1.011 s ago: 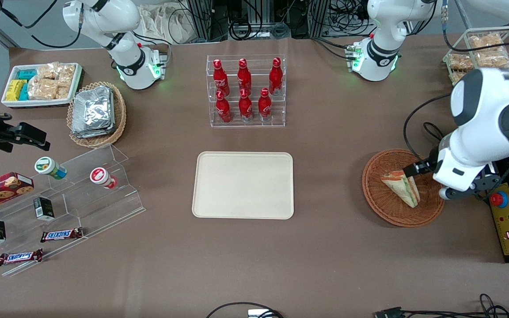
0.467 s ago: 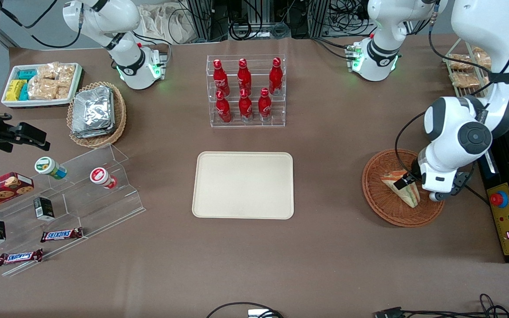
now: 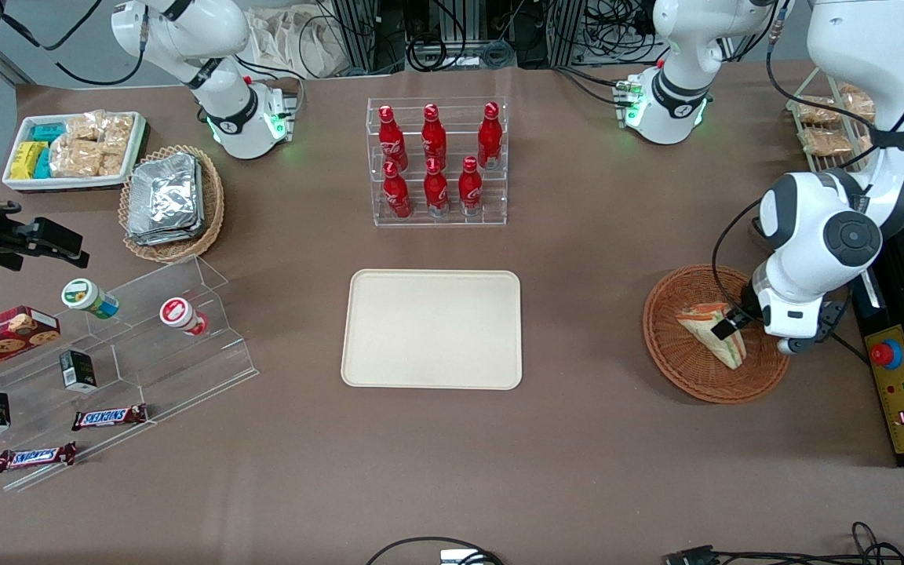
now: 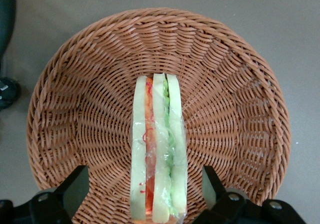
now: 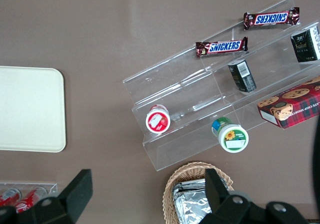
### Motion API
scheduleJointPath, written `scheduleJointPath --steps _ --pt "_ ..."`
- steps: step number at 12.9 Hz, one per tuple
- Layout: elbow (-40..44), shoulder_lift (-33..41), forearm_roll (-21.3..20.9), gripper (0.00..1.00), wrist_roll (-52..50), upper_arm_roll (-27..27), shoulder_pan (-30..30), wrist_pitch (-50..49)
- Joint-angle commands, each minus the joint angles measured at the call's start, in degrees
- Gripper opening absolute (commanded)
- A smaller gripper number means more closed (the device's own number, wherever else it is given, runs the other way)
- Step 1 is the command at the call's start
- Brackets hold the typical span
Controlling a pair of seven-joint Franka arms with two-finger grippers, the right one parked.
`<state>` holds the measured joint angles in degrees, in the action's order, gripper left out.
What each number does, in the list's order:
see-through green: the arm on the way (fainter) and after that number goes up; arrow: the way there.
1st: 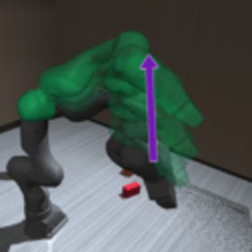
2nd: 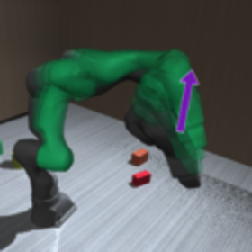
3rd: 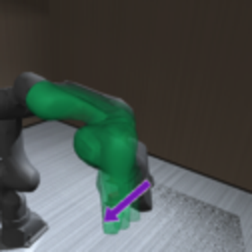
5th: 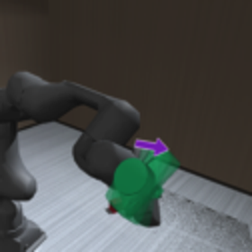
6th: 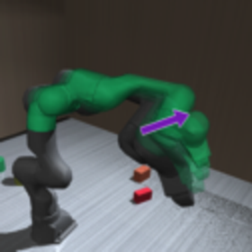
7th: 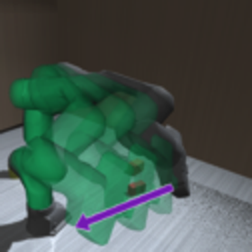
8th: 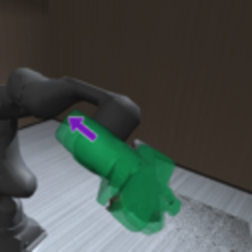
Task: Place sandwich from basket to tray
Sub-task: 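Lower the open left gripper around the sandwich's upright edge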
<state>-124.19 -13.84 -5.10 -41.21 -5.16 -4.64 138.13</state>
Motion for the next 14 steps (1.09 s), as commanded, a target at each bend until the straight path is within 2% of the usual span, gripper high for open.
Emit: scheduleJointPath --steps 1,8,9,10,11,12,14 --pt "-0.70 -1.28 0.01 1.00 -1.77 -0.11 0.07 2.76" --pt "-0.44 -4.35 0.36 1.00 -3.88 -0.20 0.25 3.28" --pt "-0.35 -4.79 0.45 0.94 -4.31 -0.20 0.16 3.81" --pt "-0.26 -4.80 0.36 0.60 -4.58 -0.20 0.16 3.90" --pt "0.26 -4.80 0.36 0.05 -4.67 -0.20 0.33 3.90" --pt "1.40 -4.88 0.36 0.00 -5.71 -0.20 0.51 3.82" --pt "3.95 -3.75 -0.16 0.00 -6.26 -0.29 0.34 1.55"
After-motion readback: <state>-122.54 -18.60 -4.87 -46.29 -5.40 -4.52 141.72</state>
